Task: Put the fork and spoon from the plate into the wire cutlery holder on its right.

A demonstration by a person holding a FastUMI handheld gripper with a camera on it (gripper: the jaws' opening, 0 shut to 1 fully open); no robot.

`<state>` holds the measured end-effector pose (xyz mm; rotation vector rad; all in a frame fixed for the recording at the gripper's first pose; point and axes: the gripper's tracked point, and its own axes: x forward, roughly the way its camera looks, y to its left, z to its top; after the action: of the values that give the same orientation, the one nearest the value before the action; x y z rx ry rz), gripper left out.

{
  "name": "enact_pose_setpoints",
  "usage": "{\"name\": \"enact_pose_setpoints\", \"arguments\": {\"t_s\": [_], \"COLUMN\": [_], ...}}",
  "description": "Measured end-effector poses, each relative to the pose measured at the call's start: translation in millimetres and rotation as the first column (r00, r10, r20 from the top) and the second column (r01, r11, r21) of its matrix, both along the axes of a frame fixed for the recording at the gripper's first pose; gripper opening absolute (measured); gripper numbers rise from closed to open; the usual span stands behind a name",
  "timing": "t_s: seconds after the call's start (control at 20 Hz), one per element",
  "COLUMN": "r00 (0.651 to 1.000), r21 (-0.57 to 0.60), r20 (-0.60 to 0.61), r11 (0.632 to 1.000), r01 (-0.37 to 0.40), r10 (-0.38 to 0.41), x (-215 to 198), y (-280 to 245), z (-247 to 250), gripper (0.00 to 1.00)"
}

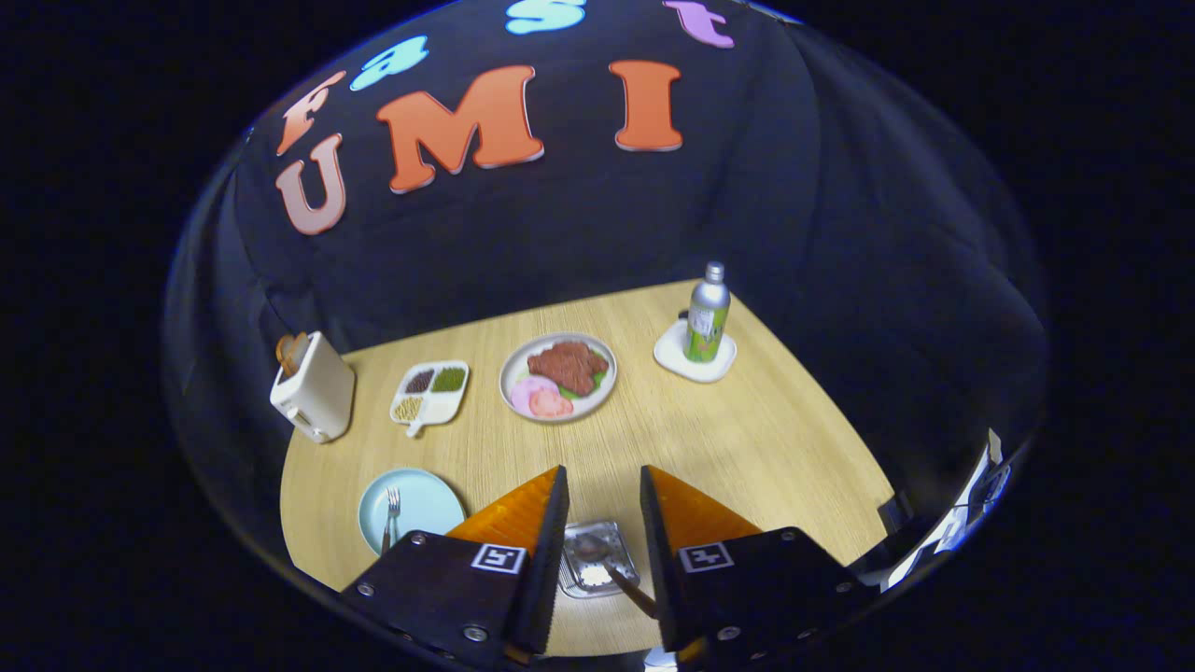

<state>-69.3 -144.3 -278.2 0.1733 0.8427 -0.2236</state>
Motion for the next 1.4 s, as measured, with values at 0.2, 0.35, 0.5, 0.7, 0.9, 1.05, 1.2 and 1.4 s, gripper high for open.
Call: {"name": "enact_pose_setpoints", "arguments": {"t_s": [0.2, 0.35, 0.5, 0.7, 0.9, 1.05, 1.2, 1.4], "r00": [0.964, 0.932, 0.889, 0.848, 0.837, 0.84, 0.837, 0.827], "r21": [-0.056, -0.085, -0.148, -0.187, -0.159, -0.134, -0.134, -0.143], "r20": [0.263, 0.359, 0.441, 0.501, 0.513, 0.505, 0.504, 0.507], "r11": [0.998, 0.996, 0.987, 0.978, 0.98, 0.98, 0.977, 0.97], "r01": [-0.025, -0.027, -0.058, -0.087, -0.123, -0.149, -0.167, -0.198], "r10": [0.039, 0.056, 0.119, 0.171, 0.189, 0.197, 0.212, 0.243], "x": [40, 53, 64, 76, 83, 85, 91, 96], "y": [12, 24, 42, 72, 101, 115, 127, 147], "z": [68, 104, 140, 160, 164, 160, 161, 161], "gripper": [0.71, 0.81, 0.92, 0.97, 0.97, 0.97, 0.97, 0.97]}}
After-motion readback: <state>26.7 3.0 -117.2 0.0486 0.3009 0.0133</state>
